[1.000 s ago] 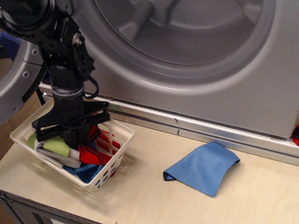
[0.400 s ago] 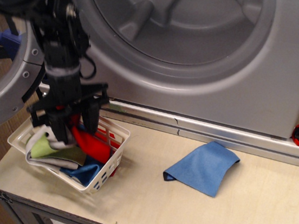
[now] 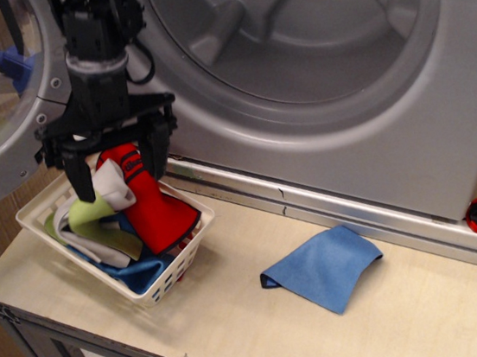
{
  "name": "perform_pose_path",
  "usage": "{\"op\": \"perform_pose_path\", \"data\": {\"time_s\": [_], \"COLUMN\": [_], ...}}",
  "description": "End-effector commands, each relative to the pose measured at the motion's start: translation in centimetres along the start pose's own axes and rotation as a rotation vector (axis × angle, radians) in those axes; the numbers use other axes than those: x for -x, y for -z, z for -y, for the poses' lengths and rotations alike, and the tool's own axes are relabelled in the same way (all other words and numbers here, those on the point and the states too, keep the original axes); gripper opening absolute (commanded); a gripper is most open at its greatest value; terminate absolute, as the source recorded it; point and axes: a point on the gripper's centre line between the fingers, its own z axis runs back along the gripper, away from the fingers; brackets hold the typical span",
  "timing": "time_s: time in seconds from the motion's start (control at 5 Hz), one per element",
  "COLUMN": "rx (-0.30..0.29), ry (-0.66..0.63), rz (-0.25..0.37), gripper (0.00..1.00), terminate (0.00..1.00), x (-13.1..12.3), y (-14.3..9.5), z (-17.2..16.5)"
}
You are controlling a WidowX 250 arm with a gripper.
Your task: Take clothes out of laundry machine
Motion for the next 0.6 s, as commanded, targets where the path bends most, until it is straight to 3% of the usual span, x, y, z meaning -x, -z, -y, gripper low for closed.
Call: {"op": "perform_pose_path", "data": {"time_s": [0.0,0.2,0.4], "rx": [0.048,0.048,0.048], "ry": [0.008,0.008,0.008], "rz": [0.069,0.069,0.069], "gripper": [1.00,1.00,1.00], "terminate": [0.00,0.00,1.00], "x": [0.19,0.19,0.19], "y": [-4.57,-4.57,-4.57], "z": [0.58,0.58,0.58]}}
